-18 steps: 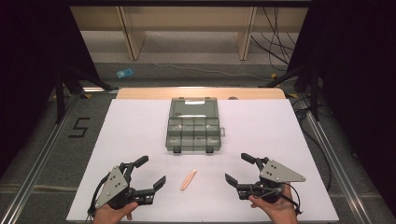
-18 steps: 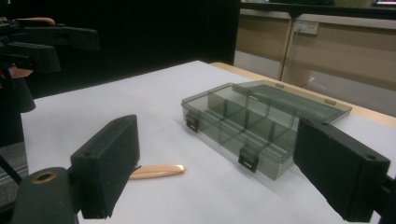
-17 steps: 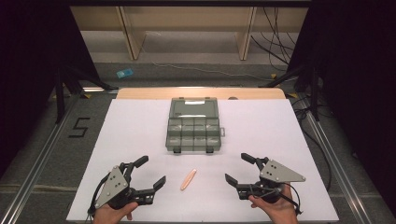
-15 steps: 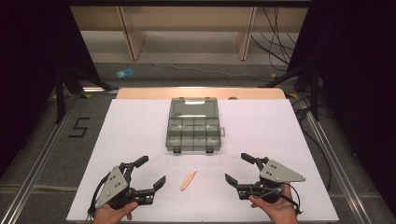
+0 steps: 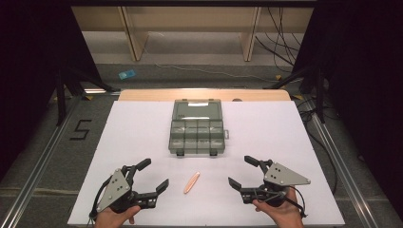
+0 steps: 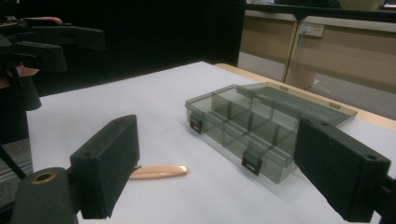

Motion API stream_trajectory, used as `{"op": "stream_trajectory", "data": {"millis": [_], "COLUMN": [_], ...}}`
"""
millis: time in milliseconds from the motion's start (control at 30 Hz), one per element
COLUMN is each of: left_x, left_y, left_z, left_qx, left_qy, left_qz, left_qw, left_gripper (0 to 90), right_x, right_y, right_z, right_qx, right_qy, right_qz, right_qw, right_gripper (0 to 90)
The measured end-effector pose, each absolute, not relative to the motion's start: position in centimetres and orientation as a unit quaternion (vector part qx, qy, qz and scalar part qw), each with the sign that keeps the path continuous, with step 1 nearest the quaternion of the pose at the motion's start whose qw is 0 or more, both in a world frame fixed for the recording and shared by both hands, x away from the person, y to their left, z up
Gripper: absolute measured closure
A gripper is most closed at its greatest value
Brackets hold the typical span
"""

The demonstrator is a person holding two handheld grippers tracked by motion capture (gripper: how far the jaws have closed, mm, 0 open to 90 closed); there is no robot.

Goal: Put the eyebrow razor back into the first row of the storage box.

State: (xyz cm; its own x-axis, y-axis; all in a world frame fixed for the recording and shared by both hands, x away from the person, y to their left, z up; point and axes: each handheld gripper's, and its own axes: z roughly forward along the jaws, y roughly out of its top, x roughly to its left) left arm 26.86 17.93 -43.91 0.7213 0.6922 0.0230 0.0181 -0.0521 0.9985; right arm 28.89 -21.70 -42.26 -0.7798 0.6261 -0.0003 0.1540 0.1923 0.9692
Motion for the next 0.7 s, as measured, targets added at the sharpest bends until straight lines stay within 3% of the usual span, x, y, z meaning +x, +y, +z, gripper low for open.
{"op": "stream_trajectory", "data": {"millis": [433, 700], "left_x": [26.9, 27.0], "left_y": [17.9, 17.9], "left_z": [-44.0, -44.0], "left_qx": [0.676, 0.673], "left_qy": [0.265, 0.261], "left_qz": [0.264, 0.264], "left_qw": [0.635, 0.640], "left_gripper": [15.6, 15.6], "right_x": [29.1, 29.1], "right_y": [-20.9, -19.9], "right_z": [-41.4, -41.3], "right_qx": [0.225, 0.209], "right_qy": [0.766, 0.789], "right_qz": [0.564, 0.547], "right_qw": [0.212, 0.185], "right_gripper": [15.7, 16.1]}}
